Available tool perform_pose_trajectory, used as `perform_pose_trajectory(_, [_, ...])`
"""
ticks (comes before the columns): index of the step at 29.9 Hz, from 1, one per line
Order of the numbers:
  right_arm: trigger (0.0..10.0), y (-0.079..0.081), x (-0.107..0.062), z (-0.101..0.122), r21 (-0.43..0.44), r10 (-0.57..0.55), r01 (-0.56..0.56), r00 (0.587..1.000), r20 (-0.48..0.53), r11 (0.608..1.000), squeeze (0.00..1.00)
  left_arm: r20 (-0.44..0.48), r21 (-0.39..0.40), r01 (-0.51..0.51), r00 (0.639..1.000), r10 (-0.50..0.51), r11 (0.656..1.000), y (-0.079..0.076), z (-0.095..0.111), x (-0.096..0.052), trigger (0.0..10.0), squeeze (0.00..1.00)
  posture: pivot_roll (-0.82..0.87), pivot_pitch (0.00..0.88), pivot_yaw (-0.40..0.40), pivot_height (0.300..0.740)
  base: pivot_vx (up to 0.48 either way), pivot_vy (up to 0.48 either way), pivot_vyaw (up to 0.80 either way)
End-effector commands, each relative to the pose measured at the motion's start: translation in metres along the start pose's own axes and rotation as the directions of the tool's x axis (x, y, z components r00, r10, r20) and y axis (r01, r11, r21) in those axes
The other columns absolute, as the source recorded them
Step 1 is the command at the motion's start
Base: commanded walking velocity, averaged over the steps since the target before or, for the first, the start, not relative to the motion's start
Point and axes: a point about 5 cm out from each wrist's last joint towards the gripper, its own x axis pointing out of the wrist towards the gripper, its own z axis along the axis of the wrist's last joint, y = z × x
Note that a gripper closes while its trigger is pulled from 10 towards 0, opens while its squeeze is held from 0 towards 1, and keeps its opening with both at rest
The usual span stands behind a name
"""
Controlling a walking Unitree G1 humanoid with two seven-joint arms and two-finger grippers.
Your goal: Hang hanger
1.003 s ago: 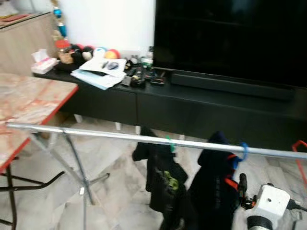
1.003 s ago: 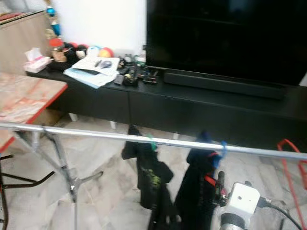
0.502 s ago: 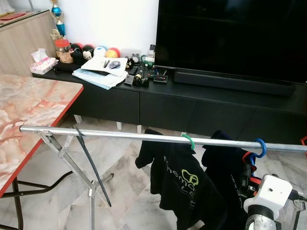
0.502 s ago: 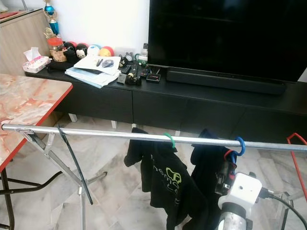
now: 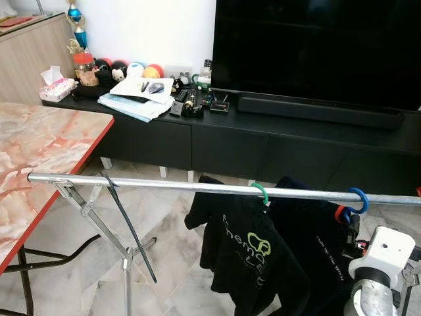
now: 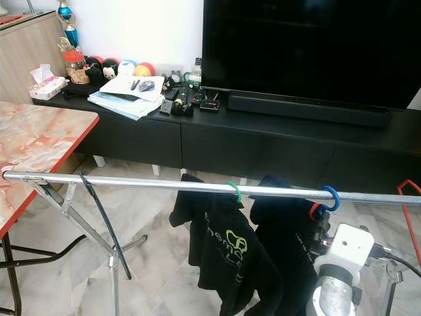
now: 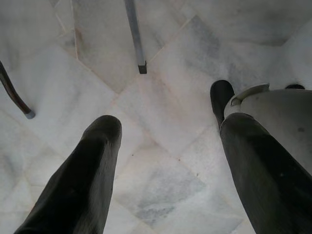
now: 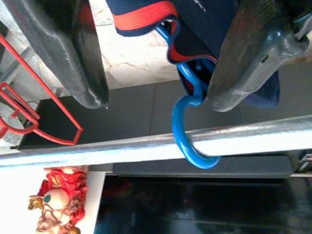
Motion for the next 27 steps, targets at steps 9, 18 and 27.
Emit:
perform_pose_trajectory(9, [10.0,0.004,-0.001,-0.005,0.007,0.000,0.000,1.000,-0.031,1.000,0.00,-0.015,-0.018,0.000,1.000,0.000,1.000,0.002,-0.007,-0.002,10.0,0.00,-0.02,0.044,0.005,0.740,0.000,-0.052,0.00])
perform_pose_trajectory(18, [10.0,0.002,0.002,-0.005,-0.002,-0.016,0.016,0.999,-0.044,1.000,0.00,-0.017,-0.033,0.025,1.000,-0.025,0.999,-0.001,-0.008,-0.002,10.0,0.00,-0.02,0.047,0.003,0.740,0.000,0.000,0.00])
perform_pose_trajectory(27, [10.0,-0.015,-0.001,-0.016,-0.045,-0.111,0.105,0.981,-0.157,0.993,0.00,-0.017,-0.041,0.073,0.997,-0.074,0.996,-0.006,-0.007,-0.001,10.0,0.00,-0.02,0.066,0.008,0.740,0.000,0.000,0.00])
